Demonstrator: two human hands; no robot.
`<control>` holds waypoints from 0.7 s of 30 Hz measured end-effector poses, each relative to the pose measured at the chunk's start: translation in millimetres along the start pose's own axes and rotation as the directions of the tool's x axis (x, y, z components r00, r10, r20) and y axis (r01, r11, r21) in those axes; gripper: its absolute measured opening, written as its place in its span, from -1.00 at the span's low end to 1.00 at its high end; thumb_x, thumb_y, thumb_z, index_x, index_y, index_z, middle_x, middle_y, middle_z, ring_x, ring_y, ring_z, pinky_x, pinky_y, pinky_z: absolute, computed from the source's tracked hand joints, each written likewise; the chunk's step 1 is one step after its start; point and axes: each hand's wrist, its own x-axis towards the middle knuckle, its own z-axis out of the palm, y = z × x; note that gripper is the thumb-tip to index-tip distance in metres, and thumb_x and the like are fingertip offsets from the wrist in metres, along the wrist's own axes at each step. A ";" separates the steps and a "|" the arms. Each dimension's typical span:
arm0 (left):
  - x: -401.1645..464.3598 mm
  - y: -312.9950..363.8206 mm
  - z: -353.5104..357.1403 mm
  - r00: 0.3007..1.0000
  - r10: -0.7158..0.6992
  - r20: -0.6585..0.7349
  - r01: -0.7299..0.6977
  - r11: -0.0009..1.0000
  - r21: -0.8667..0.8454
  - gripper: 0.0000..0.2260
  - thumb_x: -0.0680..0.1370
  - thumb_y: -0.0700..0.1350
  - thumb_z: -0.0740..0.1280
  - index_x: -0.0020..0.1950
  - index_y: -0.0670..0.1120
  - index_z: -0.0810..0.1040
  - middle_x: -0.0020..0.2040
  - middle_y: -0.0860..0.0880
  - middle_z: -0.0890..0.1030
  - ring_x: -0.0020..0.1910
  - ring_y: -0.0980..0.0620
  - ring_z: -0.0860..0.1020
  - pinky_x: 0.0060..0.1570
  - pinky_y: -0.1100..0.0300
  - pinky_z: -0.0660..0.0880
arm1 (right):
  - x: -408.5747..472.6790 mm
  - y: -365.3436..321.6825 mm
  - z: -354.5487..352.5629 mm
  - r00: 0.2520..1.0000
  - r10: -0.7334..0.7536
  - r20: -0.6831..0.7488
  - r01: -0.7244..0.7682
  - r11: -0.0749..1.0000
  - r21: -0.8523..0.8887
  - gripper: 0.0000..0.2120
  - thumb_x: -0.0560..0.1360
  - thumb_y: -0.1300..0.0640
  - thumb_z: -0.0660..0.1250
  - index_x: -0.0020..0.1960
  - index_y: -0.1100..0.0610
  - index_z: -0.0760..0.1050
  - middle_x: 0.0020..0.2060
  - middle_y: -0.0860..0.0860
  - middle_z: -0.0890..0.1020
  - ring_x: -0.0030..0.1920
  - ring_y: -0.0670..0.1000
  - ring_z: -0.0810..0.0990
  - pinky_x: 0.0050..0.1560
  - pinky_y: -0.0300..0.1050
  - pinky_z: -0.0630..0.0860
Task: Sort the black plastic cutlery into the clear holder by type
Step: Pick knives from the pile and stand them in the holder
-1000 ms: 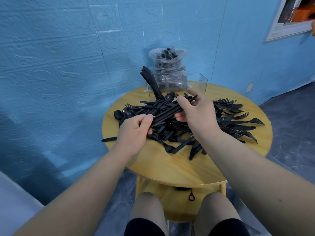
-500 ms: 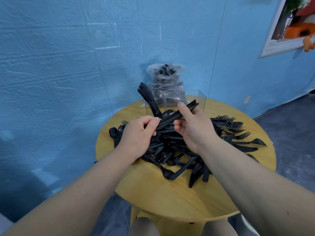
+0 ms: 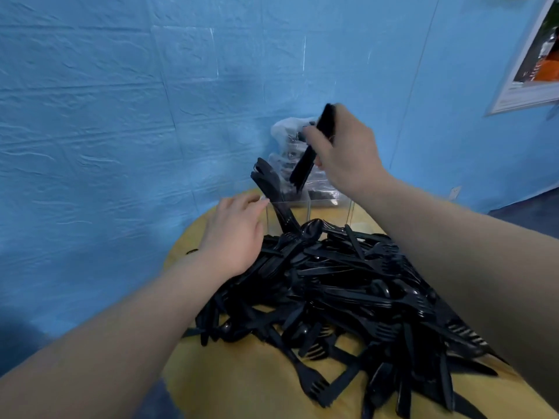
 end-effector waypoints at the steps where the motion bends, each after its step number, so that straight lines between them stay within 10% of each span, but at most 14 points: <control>1: 1.5 -1.3 2.0 1.000 0.014 -0.013 -0.014 1.000 -0.009 -0.59 0.62 -0.12 0.13 0.48 0.04 0.30 0.45 0.04 0.32 0.35 -0.08 0.23 0.32 0.02 0.28 | 3.1 4.5 11.6 0.996 -0.033 0.085 0.041 0.994 -0.096 -0.80 0.55 0.01 0.27 -0.06 0.13 0.33 -0.25 0.07 0.51 -0.22 0.13 0.48 -0.23 -0.05 0.31; 5: 6.5 -8.8 5.1 0.996 0.043 -0.074 -0.047 0.997 -0.062 -0.62 0.62 -0.16 0.13 0.44 0.04 0.38 0.41 0.09 0.39 0.30 -0.03 0.26 0.28 0.14 0.23 | 7.6 21.6 53.4 0.902 -0.058 0.428 0.212 0.923 -0.322 -0.74 0.49 0.00 0.33 -0.02 0.20 0.41 -0.15 0.05 0.53 -0.10 0.12 0.49 -0.18 -0.08 0.30; 9: 8.0 -13.0 5.3 0.996 0.055 -0.075 -0.062 0.993 -0.095 -0.61 0.63 -0.19 0.10 0.43 0.07 0.38 0.39 0.15 0.41 0.28 0.01 0.26 0.21 0.22 0.20 | 10.5 21.2 60.8 0.839 0.035 0.542 0.088 0.976 -0.200 -0.68 0.40 0.08 0.43 0.10 0.19 0.56 -0.14 0.03 0.62 -0.10 0.07 0.57 -0.05 -0.10 0.50; 21: -10.0 -1.9 1.6 0.995 0.014 -0.102 -0.032 0.984 -0.174 -0.60 0.62 -0.12 0.17 0.47 0.01 0.32 0.43 0.09 0.34 0.37 0.06 0.22 0.33 0.24 0.12 | -22.6 19.7 30.6 0.930 0.030 0.366 0.068 0.965 -0.252 -0.52 0.42 -0.06 0.44 0.27 0.07 0.46 0.02 -0.05 0.60 -0.05 -0.07 0.53 -0.04 -0.25 0.34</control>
